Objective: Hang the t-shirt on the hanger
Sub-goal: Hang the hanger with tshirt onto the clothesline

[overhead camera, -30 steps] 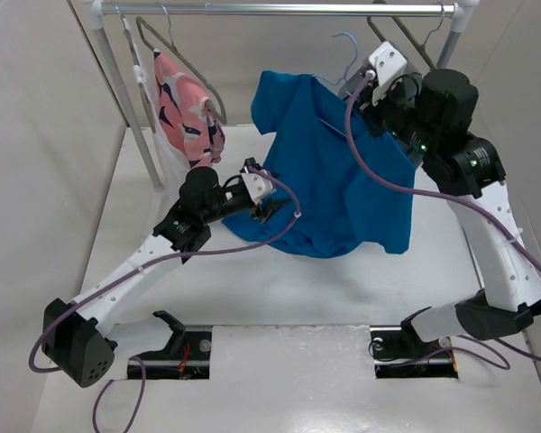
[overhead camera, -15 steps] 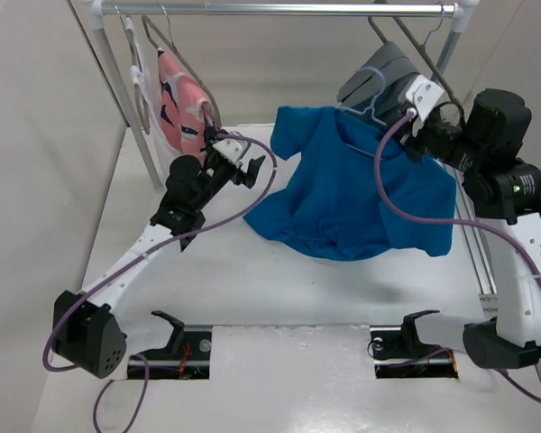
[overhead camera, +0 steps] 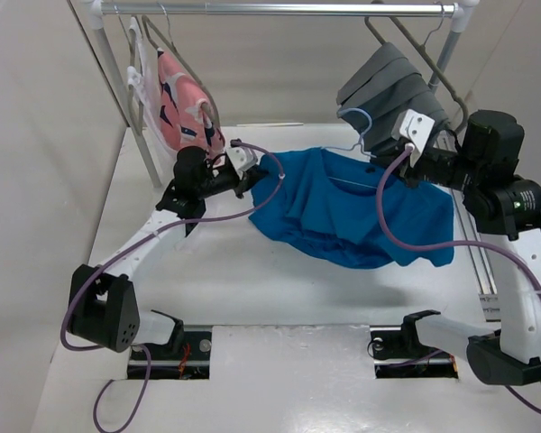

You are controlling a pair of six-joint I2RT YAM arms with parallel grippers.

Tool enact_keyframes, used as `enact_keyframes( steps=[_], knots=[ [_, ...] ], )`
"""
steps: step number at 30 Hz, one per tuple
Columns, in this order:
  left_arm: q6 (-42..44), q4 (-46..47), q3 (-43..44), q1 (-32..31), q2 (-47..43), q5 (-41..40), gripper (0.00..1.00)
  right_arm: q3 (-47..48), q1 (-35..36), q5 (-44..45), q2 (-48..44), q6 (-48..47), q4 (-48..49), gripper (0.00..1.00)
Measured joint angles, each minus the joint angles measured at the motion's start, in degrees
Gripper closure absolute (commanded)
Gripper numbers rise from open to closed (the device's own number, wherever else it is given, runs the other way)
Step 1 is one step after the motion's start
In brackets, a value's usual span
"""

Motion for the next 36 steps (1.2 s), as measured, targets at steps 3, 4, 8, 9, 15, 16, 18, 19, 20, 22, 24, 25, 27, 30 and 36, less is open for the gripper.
enact_keyframes(
  steps=[3, 4, 8, 9, 15, 16, 18, 19, 20, 22, 24, 25, 27, 30, 36],
  knots=[
    [0.3, -1.9, 0.0, 0.4, 0.0, 3.2, 1.0, 0.0, 0.0, 0.6, -0.2, -0.3, -1.0, 1.0],
    [0.3, -2.5, 0.0, 0.6, 0.0, 3.5, 1.0, 0.1, 0.0, 0.9, -0.2, -0.5, -1.4, 1.0],
    [-1.2, -3.9, 0.0, 3.7, 0.0, 3.7, 1.0, 3.1, 0.0, 3.3, 0.9, -1.6, -5.4, 1.0],
    [-1.3, -4.2, 0.0, 4.8, 0.0, 3.7, 1.0, 4.4, 0.0, 4.3, 1.2, -1.9, -6.5, 1.0],
    [0.9, -7.9, 0.0, 7.6, 0.0, 2.0, 1.0, 10.3, 0.0, 5.9, 1.8, -3.1, -10.3, 1.0],
    [1.4, -8.2, 0.0, 7.4, 0.0, 2.0, 1.0, 10.6, 0.0, 5.8, 1.8, -3.2, -10.6, 1.0],
    [2.5, -9.0, 0.0, 7.2, 0.0, 2.4, 0.96, 10.8, 0.0, 5.5, 2.1, -3.4, -11.2, 1.0],
    [3.0, -9.4, 0.0, 7.2, 0.0, 2.9, 0.72, 10.9, 0.0, 5.1, 2.3, -3.4, -11.2, 1.0],
    [3.7, -9.7, 0.0, 7.2, -0.1, 3.3, 0.61, 10.9, 0.0, 4.6, 2.6, -3.3, -11.1, 1.0],
    [4.2, -10.3, 0.0, 7.2, -0.5, 4.2, 0.45, 10.8, 0.0, 3.8, 3.4, -2.5, -10.3, 1.0],
    [3.8, -10.3, 0.0, 7.2, -1.0, 4.9, 0.26, 10.8, 0.0, 3.6, 4.1, -0.9, -8.4, 1.0],
    [3.7, -10.3, 0.0, 7.1, -1.2, 5.2, 0.21, 10.8, 0.0, 3.7, 4.5, -0.1, -7.3, 1.0],
    [3.3, -10.2, 0.0, 6.9, -1.7, 5.6, 0.02, 11.5, 0.0, 5.1, 5.6, 1.9, -4.9, 1.0],
    [3.0, -10.8, 0.0, 6.8, -2.4, 5.7, 0.0, 16.0, 0.0, 9.4, 9.0, 4.6, -2.4, 1.0],
    [3.0, -11.3, -1.5, 6.3, -7.0, 4.5, 0.0, 20.8, 0.0, 19.9, 13.4, 9.6, 5.4, 1.0]
  ],
)
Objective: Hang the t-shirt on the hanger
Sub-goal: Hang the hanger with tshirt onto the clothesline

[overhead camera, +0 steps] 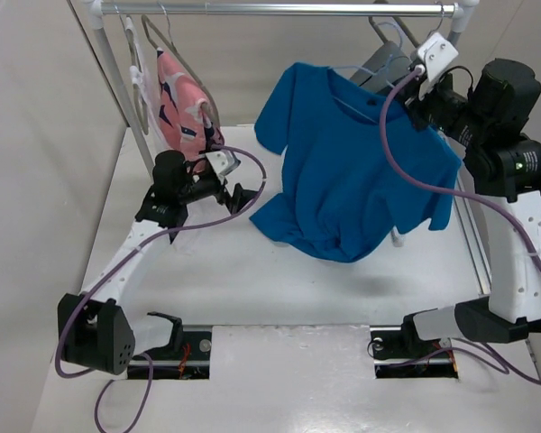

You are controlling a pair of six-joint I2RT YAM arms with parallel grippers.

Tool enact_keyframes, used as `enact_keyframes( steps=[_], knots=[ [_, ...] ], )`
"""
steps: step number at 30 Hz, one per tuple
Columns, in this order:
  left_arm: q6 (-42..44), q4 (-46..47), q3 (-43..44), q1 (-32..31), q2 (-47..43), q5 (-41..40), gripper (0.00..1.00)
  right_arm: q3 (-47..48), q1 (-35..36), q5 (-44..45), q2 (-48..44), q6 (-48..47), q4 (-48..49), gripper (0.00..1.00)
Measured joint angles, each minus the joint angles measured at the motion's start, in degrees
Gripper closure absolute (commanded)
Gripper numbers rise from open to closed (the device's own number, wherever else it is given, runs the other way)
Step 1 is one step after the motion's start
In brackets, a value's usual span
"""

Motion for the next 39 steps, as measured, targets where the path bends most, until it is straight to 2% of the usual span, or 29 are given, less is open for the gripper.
enact_keyframes(
  steps=[5, 15, 25, 28, 29, 30, 39],
  knots=[
    [0.0, 0.0, -2.1, -0.1, -3.6, -0.9, 0.0, -0.4, -0.1, 6.8, 1.0, 4.6, 7.4, 1.0],
    [0.0, -0.9, -5.4, -0.7, -4.4, -1.6, 0.0, -1.2, -0.4, 17.7, 4.9, 8.8, 18.3, 1.0],
    [0.0, -1.0, -6.8, -0.7, -6.4, -2.2, 0.0, -14.1, -0.4, 20.5, 4.4, 10.6, 26.6, 1.0],
    [0.0, -1.1, -7.3, -0.7, -6.5, -2.1, 0.0, -17.3, -0.4, 20.5, 1.7, 11.2, 27.8, 0.5],
    [0.1, -1.1, -7.5, -0.7, -6.5, -2.1, 0.0, -18.1, -0.4, 20.4, 0.8, 11.5, 27.6, 0.29],
    [0.2, -1.2, -7.6, -0.7, -6.5, -2.1, 0.0, -18.8, -0.4, 20.3, 0.0, 11.6, 27.5, 0.01],
    [0.6, -1.9, -13.7, -0.7, -7.2, -6.1, 0.0, -23.9, 0.9, 21.6, -9.9, 7.4, 24.4, 0.0]
  ],
)
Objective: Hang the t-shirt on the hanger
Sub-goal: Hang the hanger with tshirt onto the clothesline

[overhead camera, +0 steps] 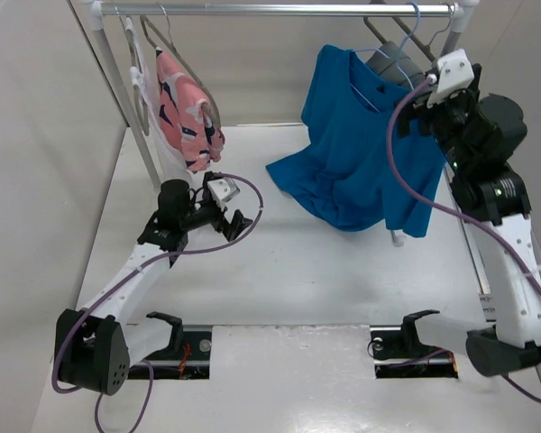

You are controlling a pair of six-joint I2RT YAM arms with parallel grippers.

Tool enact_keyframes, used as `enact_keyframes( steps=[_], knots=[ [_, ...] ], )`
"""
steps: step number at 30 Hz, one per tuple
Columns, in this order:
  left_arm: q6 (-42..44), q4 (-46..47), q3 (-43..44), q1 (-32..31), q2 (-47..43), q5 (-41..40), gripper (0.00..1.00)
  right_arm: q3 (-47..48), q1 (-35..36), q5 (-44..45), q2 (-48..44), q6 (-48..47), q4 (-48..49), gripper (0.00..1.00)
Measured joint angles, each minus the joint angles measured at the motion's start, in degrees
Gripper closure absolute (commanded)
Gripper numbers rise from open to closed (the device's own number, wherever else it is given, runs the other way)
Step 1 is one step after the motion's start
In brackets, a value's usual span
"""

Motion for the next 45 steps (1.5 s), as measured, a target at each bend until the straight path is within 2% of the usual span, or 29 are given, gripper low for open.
enact_keyframes(
  steps=[5, 10, 17, 20, 22, 25, 29, 30, 31, 32, 40, 45],
  knots=[
    [-0.2, -1.1, -4.5, -0.3, -2.3, -5.4, 0.0, -3.0, 5.1, 1.9, -8.4, -4.4, -2.8, 0.0],
    [-0.3, -1.2, -6.7, -2.0, -4.5, -9.9, 0.0, -13.0, 10.2, 2.9, -16.7, -6.4, -4.5, 0.0],
    [-0.5, -1.4, -8.3, -4.5, -6.8, -13.2, 0.0, -32.9, 9.8, 13.5, -30.8, 2.8, -11.8, 0.0],
    [-0.5, -1.3, -8.5, -4.9, -7.3, -13.5, 0.0, -37.0, 9.5, 17.9, -38.4, 6.4, -13.3, 0.02],
    [-0.5, -1.3, -8.5, -5.1, -7.3, -13.7, 0.0, -38.1, 9.3, 19.7, -40.3, 7.9, -12.8, 0.05],
    [-0.5, -1.3, -8.5, -5.3, -7.3, -13.7, 0.0, -40.5, 9.0, 20.0, -38.2, 8.0, -10.1, 0.1],
    [-0.5, -1.3, -8.5, -5.6, -7.7, -13.7, 0.0, -43.8, 8.2, 18.8, -33.3, 7.6, -7.3, 0.3],
    [-0.5, -1.3, -8.5, -5.6, -8.0, -13.7, 0.0, -44.8, 7.7, 18.6, -32.6, 7.4, -6.6, 0.53],
    [-0.5, -1.3, -8.5, -5.6, -8.3, -13.7, 0.0, -46.0, 7.2, 18.4, -32.5, 6.9, -6.2, 0.83],
    [-0.5, -1.3, -8.6, -5.6, -8.6, -13.7, 0.0, -46.8, 6.8, 18.0, -32.6, 6.4, -6.0, 1.0],
    [-0.5, -1.1, -9.2, -5.6, -9.4, -13.8, 0.0, -51.1, 6.2, 17.0, -35.1, 7.9, -3.0, 1.0],
    [-0.5, -1.0, -10.0, -5.6, -9.4, -13.8, 0.0, -59.3, 6.2, 10.2, -36.2, 10.0, 0.2, 1.0]
  ],
)
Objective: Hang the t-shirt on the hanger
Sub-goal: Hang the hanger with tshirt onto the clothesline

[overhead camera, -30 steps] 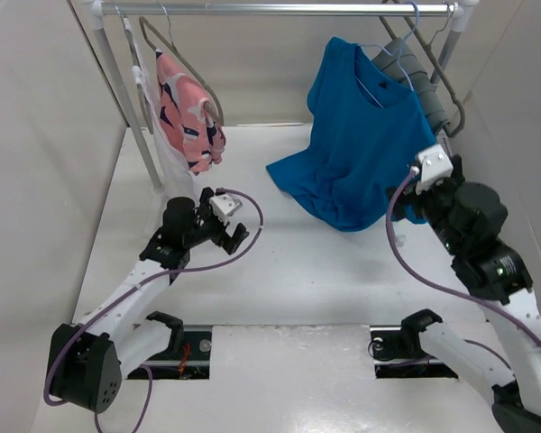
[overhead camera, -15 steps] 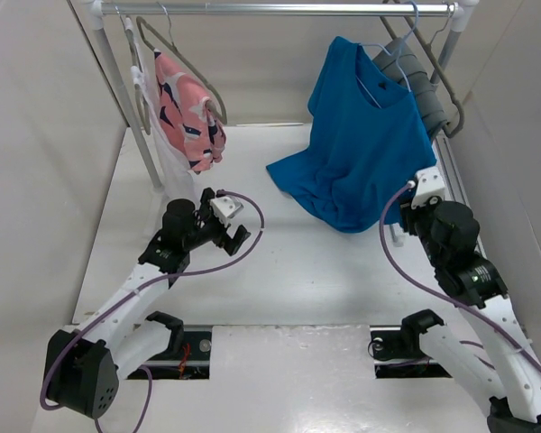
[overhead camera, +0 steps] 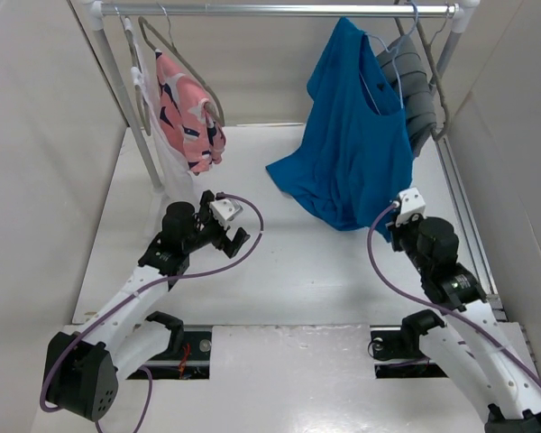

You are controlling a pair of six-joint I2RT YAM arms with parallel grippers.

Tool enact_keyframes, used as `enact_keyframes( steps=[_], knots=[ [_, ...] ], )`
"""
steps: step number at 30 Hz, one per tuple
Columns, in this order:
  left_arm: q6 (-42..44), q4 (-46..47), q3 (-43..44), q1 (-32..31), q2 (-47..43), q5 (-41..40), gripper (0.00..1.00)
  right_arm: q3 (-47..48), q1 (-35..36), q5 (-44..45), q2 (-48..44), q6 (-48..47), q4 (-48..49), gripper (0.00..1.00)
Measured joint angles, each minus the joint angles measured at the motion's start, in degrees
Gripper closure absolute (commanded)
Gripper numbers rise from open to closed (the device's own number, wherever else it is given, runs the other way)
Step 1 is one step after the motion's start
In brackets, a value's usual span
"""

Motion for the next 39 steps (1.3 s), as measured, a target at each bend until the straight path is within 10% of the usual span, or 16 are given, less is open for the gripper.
enact_keyframes(
  steps=[6, 9, 14, 26, 39],
  knots=[
    [0.0, 0.1, -0.1, 0.0, 0.0, 0.0, 0.0, -6.8, 0.0, -8.8, -0.8, 0.9, 3.2, 0.96],
    [0.0, 0.1, -0.1, 0.0, 0.0, 0.0, 0.0, -6.8, 0.0, -10.4, -1.5, 0.8, 3.6, 0.5],
    [0.0, 0.1, -0.1, 0.0, 0.0, 0.0, 0.0, -4.6, 0.0, -12.0, -0.6, -1.3, 1.9, 0.0],
    [0.0, 2.2, -3.6, 0.0, 0.0, -0.6, 0.0, -2.8, -0.7, -12.3, 0.2, -3.1, -0.9, 0.0],
    [-1.3, 7.1, -12.8, 0.0, -2.9, -5.4, 0.0, -9.0, -11.1, -14.1, 22.7, 1.3, -5.2, 0.0]
  ],
)
